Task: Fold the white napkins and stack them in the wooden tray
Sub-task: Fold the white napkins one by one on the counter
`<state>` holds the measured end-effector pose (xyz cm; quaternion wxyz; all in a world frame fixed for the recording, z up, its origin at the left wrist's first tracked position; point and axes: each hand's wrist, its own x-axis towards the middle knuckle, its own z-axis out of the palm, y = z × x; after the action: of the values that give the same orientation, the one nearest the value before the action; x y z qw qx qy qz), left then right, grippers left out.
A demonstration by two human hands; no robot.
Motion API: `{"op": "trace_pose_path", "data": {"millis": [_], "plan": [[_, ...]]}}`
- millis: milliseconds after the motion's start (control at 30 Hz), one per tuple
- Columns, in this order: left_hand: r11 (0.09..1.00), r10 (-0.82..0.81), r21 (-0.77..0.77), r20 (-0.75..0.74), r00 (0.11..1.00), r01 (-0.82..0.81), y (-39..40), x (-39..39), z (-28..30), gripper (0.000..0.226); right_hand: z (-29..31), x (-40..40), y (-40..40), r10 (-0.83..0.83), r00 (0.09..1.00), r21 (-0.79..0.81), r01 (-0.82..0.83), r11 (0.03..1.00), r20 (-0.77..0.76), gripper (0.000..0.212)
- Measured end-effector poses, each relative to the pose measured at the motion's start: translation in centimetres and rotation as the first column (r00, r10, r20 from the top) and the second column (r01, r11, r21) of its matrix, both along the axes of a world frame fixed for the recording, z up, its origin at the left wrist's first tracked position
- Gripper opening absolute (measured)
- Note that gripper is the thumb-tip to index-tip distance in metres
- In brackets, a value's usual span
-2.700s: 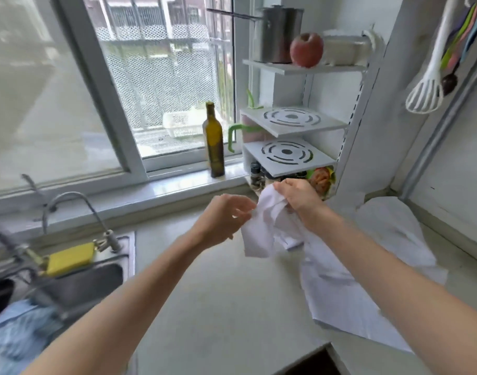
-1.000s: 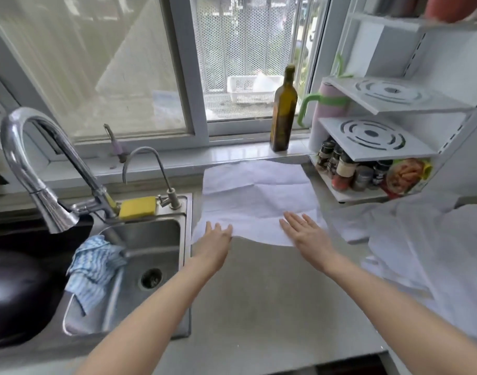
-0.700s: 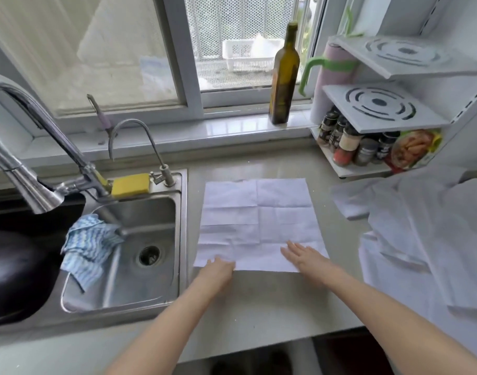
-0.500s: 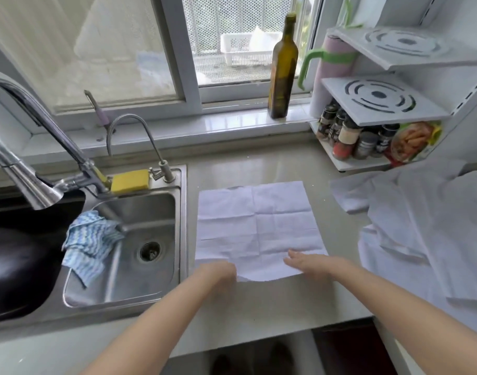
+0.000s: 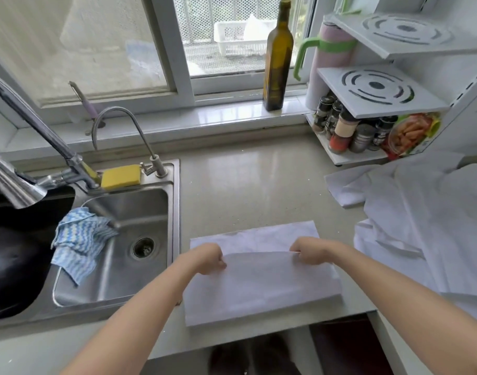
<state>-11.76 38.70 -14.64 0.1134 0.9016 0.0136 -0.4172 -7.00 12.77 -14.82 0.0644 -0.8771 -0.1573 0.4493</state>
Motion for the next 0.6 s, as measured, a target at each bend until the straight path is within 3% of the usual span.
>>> {"op": "trace_pose_path", "data": {"millis": [100, 233, 433, 600], "plan": [[0.997, -0.019, 0.08, 0.202, 0.979, 0.003, -0.2, 1.3, -1.1, 0.024, -1.4, 1.1, 0.5, -0.079, 0.984, -0.008, 0.081, 0.997, 0.162, 0.029], [0.959, -0.134, 0.281, 0.368, 0.92, 0.028, 0.2, 2.3, -3.3, 0.022, -3.1, 2.3, 1.4, -0.207, 0.922, 0.035, 0.207, 0.978, 0.328, 0.011], [0.977, -0.038, 0.206, 0.407, 0.913, -0.051, 0.4, 2.8, -6.2, 0.028, -5.5, 3.2, 3.7, -0.25, 0.865, 0.192, 0.182, 0.964, 0.435, 0.011], [0.987, 0.038, 0.126, 0.418, 0.908, -0.099, 0.8, 2.7, -7.0, 0.03, -6.9, 3.5, 4.0, -0.193, 0.848, 0.218, 0.095, 0.971, 0.494, 0.011]]}}
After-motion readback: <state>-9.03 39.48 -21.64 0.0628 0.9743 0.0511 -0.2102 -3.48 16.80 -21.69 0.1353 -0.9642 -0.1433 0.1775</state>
